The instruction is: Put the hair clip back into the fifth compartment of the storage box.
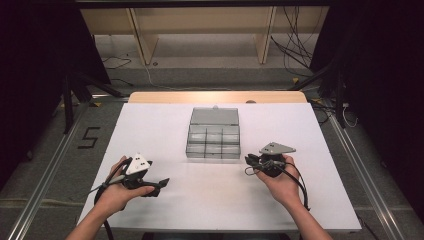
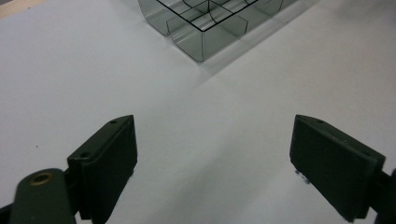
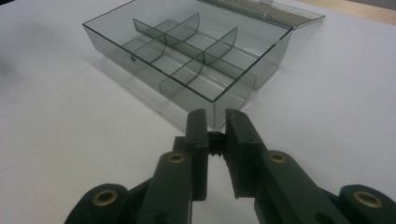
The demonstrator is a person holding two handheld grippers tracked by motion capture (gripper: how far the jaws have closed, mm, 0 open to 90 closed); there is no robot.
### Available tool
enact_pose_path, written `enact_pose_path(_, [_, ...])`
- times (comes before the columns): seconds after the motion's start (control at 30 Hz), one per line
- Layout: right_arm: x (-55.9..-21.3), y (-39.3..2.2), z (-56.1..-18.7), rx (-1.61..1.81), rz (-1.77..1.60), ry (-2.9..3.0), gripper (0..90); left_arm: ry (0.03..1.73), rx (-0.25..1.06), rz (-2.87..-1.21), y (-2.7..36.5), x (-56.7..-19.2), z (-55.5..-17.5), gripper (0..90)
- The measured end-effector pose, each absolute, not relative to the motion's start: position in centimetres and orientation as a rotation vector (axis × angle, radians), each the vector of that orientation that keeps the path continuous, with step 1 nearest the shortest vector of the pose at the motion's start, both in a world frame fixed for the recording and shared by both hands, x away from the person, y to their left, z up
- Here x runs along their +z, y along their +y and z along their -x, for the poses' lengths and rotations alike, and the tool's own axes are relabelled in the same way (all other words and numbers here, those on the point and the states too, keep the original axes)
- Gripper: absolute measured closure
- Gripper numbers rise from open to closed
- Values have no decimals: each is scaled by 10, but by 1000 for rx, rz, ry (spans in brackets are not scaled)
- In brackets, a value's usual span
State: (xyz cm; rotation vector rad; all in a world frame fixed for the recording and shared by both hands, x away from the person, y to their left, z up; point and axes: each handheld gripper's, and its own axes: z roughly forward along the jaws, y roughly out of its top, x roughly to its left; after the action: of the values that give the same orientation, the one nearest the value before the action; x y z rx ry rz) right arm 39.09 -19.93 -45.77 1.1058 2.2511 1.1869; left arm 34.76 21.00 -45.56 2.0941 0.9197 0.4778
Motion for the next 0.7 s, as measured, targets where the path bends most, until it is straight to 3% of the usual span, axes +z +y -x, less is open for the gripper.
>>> enact_pose_path(0.7, [-453,-192,-398,1213,-1091,2242,804,917,477,-2097,210,-456,-348,146])
